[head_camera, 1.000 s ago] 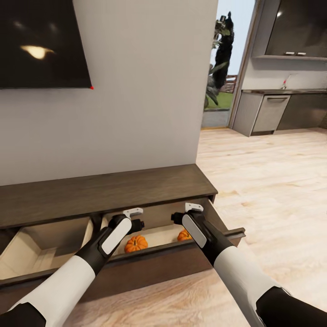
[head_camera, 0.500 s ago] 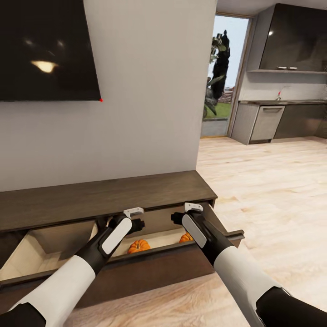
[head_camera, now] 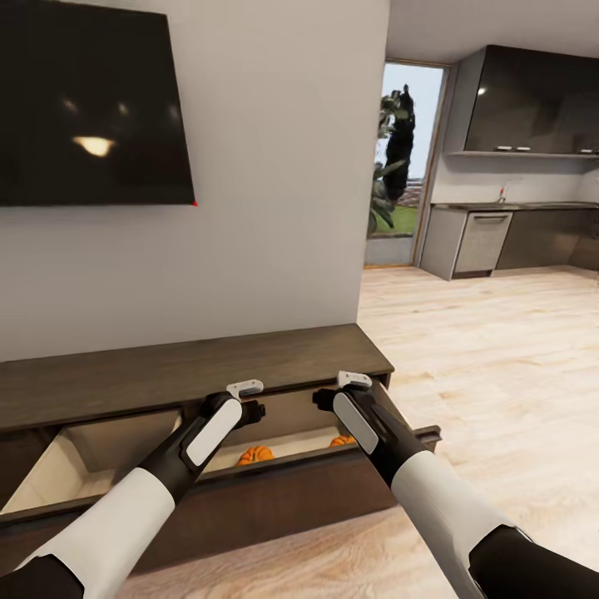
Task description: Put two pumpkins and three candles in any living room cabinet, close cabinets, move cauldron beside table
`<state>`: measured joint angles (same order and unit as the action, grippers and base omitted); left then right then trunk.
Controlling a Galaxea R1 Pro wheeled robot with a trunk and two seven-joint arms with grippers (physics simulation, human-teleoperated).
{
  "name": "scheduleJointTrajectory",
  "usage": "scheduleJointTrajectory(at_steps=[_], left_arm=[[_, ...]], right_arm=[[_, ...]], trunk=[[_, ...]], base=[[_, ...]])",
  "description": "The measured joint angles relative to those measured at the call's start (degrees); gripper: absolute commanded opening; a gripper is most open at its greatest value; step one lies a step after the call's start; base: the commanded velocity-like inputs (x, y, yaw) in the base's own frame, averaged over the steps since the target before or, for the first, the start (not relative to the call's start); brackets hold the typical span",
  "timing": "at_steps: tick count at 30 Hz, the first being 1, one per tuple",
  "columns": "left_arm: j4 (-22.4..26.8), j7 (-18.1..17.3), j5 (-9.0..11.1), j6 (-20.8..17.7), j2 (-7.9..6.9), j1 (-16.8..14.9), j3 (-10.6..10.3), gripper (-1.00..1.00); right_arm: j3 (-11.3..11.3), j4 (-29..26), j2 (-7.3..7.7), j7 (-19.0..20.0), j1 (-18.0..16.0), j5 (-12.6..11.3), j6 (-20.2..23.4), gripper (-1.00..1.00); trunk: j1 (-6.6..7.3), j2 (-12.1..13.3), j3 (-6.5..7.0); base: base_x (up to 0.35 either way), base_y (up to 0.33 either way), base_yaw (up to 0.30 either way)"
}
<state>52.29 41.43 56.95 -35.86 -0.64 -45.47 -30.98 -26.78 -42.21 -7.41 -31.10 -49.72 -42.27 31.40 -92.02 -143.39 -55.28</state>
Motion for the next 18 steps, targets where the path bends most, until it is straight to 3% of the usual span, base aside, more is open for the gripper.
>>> scheduleJointTrajectory(at_steps=[13, 18], left_arm=[[0.0, 0.0, 0.0, 0.0, 0.08, 0.0, 0.0, 1.00], [0.0, 0.0, 0.0, 0.0, 0.22, 0.0, -0.1, 1.00]], right_arm=[[0.0, 0.1, 0.04, 0.0, 0.0, 0.0, 0.0, 1.00], [0.0, 0.1, 0.01, 0.0, 0.0, 0.0, 0.0, 1.00]], trunk=[[0.37, 0.2, 2.88], [1.46, 2.2, 3.78]], base=[[-0.011, 0.000, 0.000], [0.000, 0.000, 0.000]])
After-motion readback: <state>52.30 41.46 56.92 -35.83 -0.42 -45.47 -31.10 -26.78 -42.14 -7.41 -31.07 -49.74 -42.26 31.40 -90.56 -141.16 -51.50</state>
